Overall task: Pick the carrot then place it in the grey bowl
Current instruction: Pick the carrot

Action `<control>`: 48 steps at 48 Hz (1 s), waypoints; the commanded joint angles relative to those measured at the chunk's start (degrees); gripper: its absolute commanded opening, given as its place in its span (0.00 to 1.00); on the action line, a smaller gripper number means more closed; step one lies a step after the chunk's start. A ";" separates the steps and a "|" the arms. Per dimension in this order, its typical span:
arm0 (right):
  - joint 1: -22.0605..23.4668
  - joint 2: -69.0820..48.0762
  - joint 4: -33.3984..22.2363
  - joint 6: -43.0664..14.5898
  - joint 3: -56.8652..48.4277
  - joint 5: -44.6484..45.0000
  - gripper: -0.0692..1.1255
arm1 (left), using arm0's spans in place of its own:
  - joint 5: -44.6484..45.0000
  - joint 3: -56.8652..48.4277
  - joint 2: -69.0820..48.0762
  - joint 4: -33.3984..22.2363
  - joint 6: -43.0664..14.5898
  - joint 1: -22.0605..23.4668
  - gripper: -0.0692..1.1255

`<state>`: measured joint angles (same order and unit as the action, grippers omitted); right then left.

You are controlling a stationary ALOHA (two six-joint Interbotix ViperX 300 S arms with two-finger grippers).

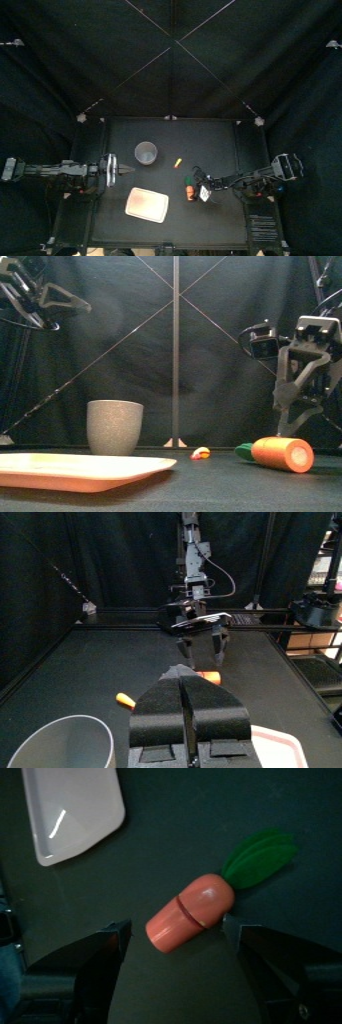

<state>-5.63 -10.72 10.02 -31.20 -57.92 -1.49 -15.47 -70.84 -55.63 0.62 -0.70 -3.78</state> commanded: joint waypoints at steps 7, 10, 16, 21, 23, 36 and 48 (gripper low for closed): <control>0.97 4.13 -0.35 -0.09 4.83 3.43 0.93 | -0.18 0.79 0.09 0.09 0.00 0.09 0.03; 0.97 5.63 -0.09 -0.18 6.42 3.78 0.93 | -0.18 0.79 0.09 0.09 0.00 0.09 0.03; 0.88 8.61 -0.44 0.00 8.79 4.13 0.93 | -0.18 0.79 0.09 0.09 0.00 0.09 0.03; 0.79 10.81 -0.70 0.00 10.46 4.75 0.93 | -0.18 0.79 0.09 0.09 0.00 0.09 0.03; 0.70 11.69 -1.05 0.00 10.99 5.36 0.93 | -0.18 0.79 0.09 0.09 0.00 0.09 0.03; -0.26 16.26 -1.58 -0.09 13.71 8.35 0.91 | -0.18 0.79 0.09 0.09 0.00 0.09 0.03; -1.05 17.40 -1.93 -0.09 14.59 10.46 0.66 | -0.18 0.70 0.09 0.09 0.00 0.09 0.03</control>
<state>-5.98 6.24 8.09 -31.20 -43.24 7.82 -15.38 -70.93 -55.63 0.62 -0.70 -3.78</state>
